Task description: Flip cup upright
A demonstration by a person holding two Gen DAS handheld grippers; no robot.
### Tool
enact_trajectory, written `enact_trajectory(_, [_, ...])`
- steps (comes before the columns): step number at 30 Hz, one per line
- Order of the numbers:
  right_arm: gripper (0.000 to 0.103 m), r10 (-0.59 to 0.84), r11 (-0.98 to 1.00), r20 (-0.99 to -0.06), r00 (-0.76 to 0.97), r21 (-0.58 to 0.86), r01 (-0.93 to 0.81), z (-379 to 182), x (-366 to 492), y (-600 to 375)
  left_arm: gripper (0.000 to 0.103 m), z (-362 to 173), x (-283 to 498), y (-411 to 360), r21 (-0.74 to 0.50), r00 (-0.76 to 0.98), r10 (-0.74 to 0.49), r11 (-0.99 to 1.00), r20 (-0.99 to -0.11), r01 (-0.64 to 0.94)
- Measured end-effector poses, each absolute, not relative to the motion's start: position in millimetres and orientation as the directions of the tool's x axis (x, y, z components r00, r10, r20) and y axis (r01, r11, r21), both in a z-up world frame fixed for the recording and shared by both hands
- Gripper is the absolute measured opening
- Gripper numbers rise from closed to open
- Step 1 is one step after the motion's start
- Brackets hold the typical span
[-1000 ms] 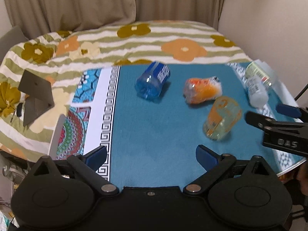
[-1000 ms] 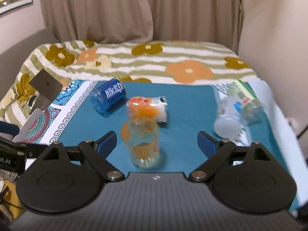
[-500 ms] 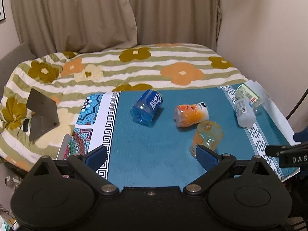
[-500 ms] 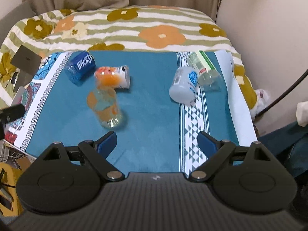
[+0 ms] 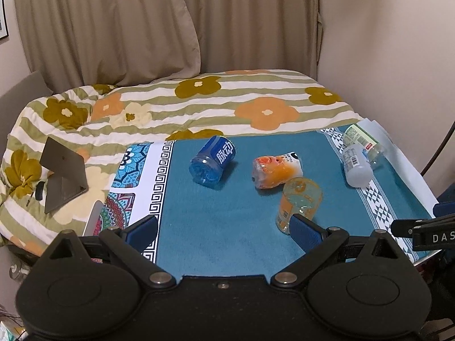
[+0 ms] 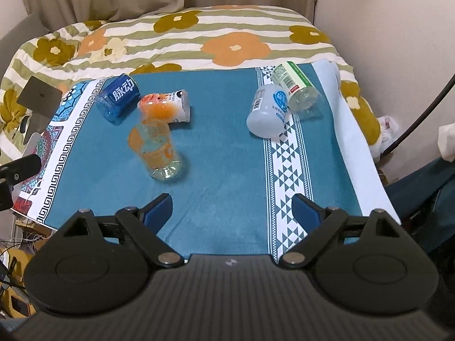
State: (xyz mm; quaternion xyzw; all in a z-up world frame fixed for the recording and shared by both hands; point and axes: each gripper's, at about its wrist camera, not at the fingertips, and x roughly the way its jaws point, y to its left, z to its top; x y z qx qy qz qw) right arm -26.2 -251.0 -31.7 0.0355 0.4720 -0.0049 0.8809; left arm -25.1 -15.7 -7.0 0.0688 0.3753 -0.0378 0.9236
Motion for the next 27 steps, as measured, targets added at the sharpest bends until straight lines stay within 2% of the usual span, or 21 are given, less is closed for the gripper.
enact_trajectory(27, [0.103, 0.022, 0.997, -0.829, 0.558, 0.06, 0.05, -31.8, -29.5, -256.1, 0.101, -7.8, -29.7, -26.2, 0.104, 0.72, -0.027, 0.985, -0.693, 0.137])
